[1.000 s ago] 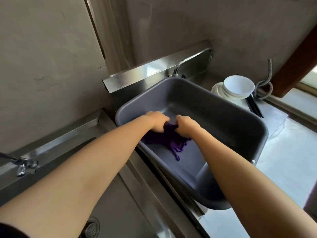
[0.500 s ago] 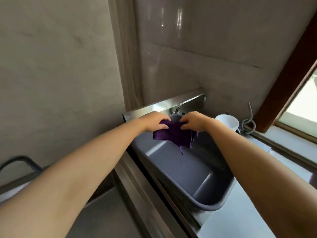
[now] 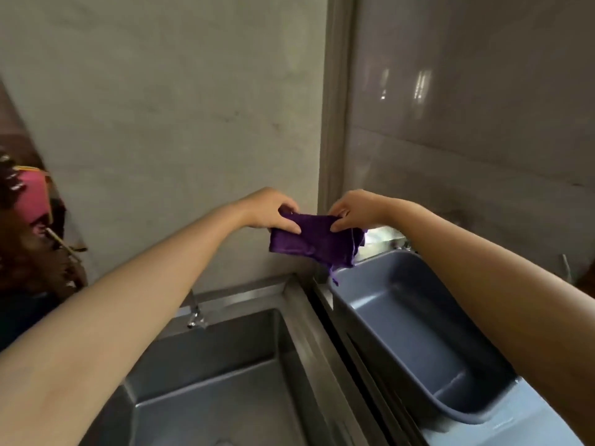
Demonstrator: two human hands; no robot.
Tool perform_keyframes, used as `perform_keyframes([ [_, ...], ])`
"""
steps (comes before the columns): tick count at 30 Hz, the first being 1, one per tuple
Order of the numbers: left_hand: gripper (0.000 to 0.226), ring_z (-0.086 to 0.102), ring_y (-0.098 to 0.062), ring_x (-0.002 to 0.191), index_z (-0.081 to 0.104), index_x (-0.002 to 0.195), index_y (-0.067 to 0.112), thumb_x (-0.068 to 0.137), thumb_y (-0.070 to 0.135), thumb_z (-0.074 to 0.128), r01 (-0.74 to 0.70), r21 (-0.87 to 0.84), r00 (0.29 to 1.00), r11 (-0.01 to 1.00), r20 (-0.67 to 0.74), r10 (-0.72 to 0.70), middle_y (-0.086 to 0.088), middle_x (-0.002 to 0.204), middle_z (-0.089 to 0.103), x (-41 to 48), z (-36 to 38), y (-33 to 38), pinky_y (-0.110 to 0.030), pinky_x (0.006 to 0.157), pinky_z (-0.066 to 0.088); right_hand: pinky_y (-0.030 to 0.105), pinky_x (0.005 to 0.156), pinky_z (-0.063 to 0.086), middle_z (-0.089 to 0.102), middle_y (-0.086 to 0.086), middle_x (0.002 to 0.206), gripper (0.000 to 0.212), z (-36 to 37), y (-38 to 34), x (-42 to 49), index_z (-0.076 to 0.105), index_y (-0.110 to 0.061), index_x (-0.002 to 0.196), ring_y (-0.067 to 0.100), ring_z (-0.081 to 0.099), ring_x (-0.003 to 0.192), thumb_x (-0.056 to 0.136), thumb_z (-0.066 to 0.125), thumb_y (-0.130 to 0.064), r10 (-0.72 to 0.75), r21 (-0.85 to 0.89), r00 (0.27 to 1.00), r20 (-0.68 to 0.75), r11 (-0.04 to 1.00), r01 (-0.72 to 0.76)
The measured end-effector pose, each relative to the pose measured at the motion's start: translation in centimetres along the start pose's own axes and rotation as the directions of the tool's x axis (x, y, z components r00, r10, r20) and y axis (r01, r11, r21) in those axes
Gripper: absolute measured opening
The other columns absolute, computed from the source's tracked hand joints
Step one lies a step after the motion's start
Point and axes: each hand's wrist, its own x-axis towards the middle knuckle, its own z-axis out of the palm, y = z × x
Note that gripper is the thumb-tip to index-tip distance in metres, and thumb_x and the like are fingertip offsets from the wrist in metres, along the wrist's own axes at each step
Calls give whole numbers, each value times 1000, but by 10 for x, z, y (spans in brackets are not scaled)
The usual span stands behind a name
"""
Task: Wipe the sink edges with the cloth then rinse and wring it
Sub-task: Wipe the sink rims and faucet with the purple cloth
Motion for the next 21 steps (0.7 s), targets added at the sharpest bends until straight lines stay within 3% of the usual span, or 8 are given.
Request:
perform_keyframes([
  [4, 34, 61, -15, 87, 69, 109, 11, 81, 30, 71, 136, 49, 990, 990, -56, -133, -3, 101, 71, -66, -33, -40, -20, 73, 43, 26, 79, 39, 63, -2, 98, 27, -4, -72, 34, 66, -14, 113, 16, 57, 90, 89, 59, -23, -177, -21, 983, 47, 984, 178],
  [7, 35, 64, -21, 93, 68, 110, 10, 81, 29, 72, 244, 74, 969, 967, -61, -240, -8, 105, 71, -112, -50, -71, -23, 75, 45, 28, 81, 40, 64, -1, 103, 29, 1, -129, 60, 65, -14, 115, 17, 55, 94, 89, 60, -24, -273, -54, 958, 83, 959, 278],
  [10, 35, 60, -15, 91, 66, 113, 12, 82, 28, 71, 353, 100, 936, 930, -27, -352, -7, 109, 69, -158, -61, -101, -14, 70, 43, 28, 79, 40, 66, 3, 109, 27, 18, -183, 84, 66, -15, 112, 18, 55, 93, 88, 61, -25, -358, -61, 925, 128, 928, 368],
  [17, 40, 59, -15, 94, 60, 120, 18, 82, 21, 71, 505, 83, 861, 859, 25, -509, -3, 112, 66, -252, -57, -176, -31, 88, 50, 23, 76, 33, 65, 7, 111, 29, 79, -299, 127, 66, -11, 114, 16, 50, 89, 87, 61, -23, -502, -74, 834, 231, 845, 529],
  [21, 40, 61, -18, 96, 61, 120, 18, 81, 20, 71, 541, 35, 839, 840, 46, -542, -5, 113, 67, -288, -50, -230, -35, 90, 52, 25, 79, 35, 66, 9, 111, 30, 116, -349, 157, 66, -11, 113, 18, 51, 91, 87, 61, -23, -513, -44, 809, 286, 836, 546],
])
